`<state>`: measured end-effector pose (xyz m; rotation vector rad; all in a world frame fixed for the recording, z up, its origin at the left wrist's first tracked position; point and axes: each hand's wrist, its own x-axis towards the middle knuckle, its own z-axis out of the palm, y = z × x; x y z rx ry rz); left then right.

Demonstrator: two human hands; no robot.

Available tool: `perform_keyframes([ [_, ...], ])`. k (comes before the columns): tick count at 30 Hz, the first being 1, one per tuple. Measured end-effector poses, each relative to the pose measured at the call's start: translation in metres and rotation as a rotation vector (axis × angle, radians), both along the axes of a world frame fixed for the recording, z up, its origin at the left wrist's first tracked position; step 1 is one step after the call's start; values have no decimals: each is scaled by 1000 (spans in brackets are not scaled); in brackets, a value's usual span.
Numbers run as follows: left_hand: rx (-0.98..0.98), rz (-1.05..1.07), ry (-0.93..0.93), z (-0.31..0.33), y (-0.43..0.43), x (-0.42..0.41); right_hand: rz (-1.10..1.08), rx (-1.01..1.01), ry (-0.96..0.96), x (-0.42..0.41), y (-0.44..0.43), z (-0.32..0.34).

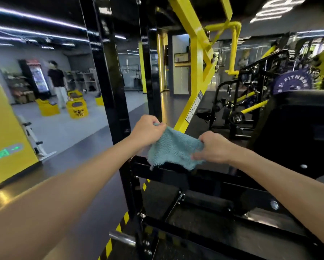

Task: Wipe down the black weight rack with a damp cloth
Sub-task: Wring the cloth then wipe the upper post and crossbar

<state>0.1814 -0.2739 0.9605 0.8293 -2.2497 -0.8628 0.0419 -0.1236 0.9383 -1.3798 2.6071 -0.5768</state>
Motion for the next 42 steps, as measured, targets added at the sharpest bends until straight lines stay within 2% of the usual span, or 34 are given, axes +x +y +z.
perform_keyframes([
  [2, 88, 16, 79, 17, -9, 0, -25, -41, 145, 15, -23, 20],
  [3, 142, 28, 132, 26, -14, 0, -36, -142, 79, 22, -36, 31],
  [4, 196, 41, 188, 33, -22, 0, -51, -270, -101, 29, -50, 43],
  [6, 287, 77, 274, 49, -39, 0, -58, -543, -610, 41, -78, 65],
  [7, 327, 92, 307, 59, -48, 0, -11, -593, -772, 48, -90, 76],
  [8, 358, 103, 346, 70, -57, 0, 73, -592, -821, 57, -100, 87],
  [10, 427, 104, 424, 96, -74, 2, 275, -582, -694, 67, -128, 102],
  [12, 559, 15, 506, 124, -89, 6, 372, -654, -496, 72, -154, 116],
  [14, 662, -163, 548, 153, -104, 18, 331, -815, -350, 75, -180, 135],
  [15, 639, -239, 520, 166, -111, 24, 286, -906, -303, 75, -192, 146],
  [16, 562, -277, 479, 178, -118, 29, 232, -974, -247, 74, -203, 158],
  [18, 250, -231, 417, 202, -136, 37, 122, -1036, -54, 73, -220, 189],
  [20, -166, -53, 453, 227, -161, 43, 82, -1098, 131, 76, -233, 221],
  [22, -490, 95, 405, 250, -187, 45, 104, -1149, 337, 81, -246, 254],
  [23, -574, 146, 347, 258, -201, 43, 132, -1142, 467, 84, -254, 271],
  [25, -573, 198, 291, 271, -218, 38, 213, -1044, 721, 90, -270, 300],
  [27, -543, 184, 323, 276, -229, 32, 239, -825, 981, 95, -286, 320],
  [29, -549, 167, 365, 275, -240, 29, 166, -613, 1223, 95, -298, 329],
  [31, -519, 151, 415, 272, -246, 30, 74, -553, 1280, 94, -304, 333],
  [35, -477, 127, 441, 266, -250, 24, -16, -570, 1173, 97, -315, 335],
  [39, -512, 179, 434, 267, -243, 19, -10, -648, 1171, 91, -316, 335],
  [42, -573, 252, 364, 269, -233, 23, 19, -669, 1193, 73, -309, 333],
])
